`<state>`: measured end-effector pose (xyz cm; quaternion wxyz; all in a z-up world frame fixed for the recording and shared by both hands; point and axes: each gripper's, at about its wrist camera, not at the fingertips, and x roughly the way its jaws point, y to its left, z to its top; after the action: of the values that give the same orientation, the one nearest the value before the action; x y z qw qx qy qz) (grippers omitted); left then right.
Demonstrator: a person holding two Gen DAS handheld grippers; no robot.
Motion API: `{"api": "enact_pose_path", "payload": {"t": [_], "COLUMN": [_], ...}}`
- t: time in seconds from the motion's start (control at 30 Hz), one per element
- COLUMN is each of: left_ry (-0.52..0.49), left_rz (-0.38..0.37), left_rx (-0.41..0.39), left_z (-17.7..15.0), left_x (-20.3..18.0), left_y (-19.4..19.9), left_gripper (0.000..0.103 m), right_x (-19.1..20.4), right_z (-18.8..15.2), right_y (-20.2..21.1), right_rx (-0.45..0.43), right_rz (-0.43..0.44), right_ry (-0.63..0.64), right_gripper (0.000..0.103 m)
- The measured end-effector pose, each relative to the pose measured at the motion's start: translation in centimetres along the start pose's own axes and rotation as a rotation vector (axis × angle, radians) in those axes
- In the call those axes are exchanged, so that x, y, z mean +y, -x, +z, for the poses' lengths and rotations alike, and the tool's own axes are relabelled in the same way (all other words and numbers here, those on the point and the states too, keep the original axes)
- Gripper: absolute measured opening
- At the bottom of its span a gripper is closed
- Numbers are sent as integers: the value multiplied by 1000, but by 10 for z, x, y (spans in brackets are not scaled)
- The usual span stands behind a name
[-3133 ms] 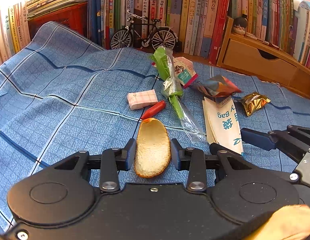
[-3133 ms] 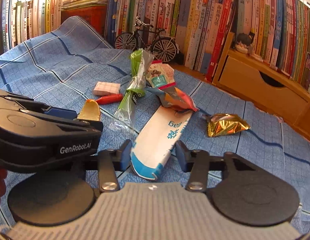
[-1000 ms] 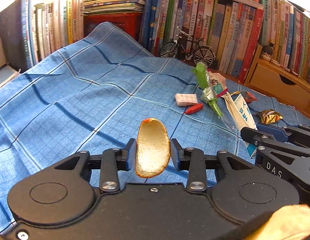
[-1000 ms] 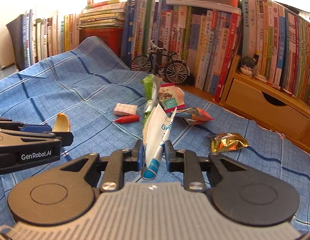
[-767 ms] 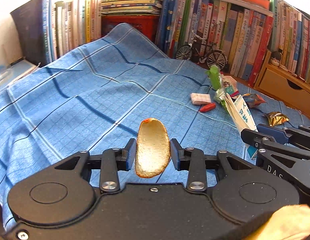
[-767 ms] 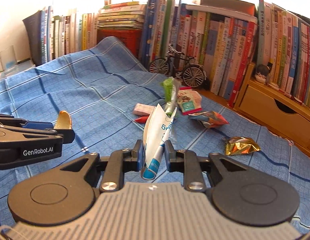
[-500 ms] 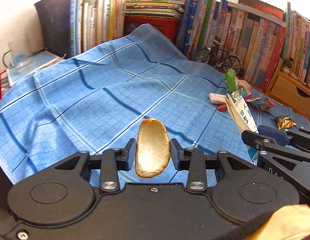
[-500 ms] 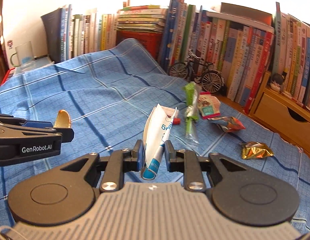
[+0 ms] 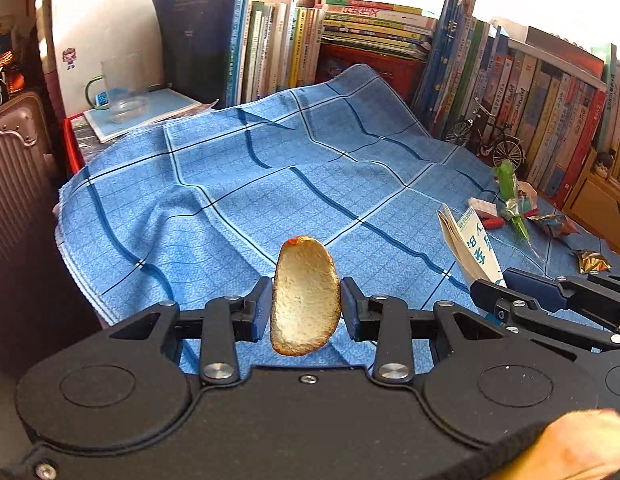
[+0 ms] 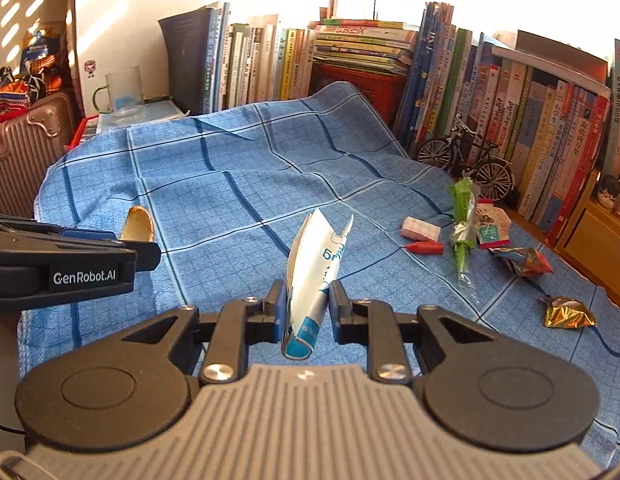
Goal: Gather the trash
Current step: 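Carry the potato chip and white paper bag toward the black bin with both tools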
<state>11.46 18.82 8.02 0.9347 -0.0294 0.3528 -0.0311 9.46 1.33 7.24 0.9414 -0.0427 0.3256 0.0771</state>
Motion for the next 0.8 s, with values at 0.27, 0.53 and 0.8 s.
{"api": "enact_pose_path", "payload": {"t": [0.27, 0.53, 0.8], "left_ry": [46, 104, 146], "left_rz": [75, 150, 212], "left_rx": [-40, -30, -23], "left_z": [-13, -40, -68], "left_x": [32, 62, 84], "left_y": [35, 67, 98], "left_gripper": [34, 35, 35], "right_x": [37, 74, 99], "right_z": [0, -4, -16], "right_y": [14, 31, 44], "right_rx": [-26, -35, -24], "right_rz": [91, 184, 251], "right_ry": [65, 119, 145], "right_gripper": [26, 27, 27]}}
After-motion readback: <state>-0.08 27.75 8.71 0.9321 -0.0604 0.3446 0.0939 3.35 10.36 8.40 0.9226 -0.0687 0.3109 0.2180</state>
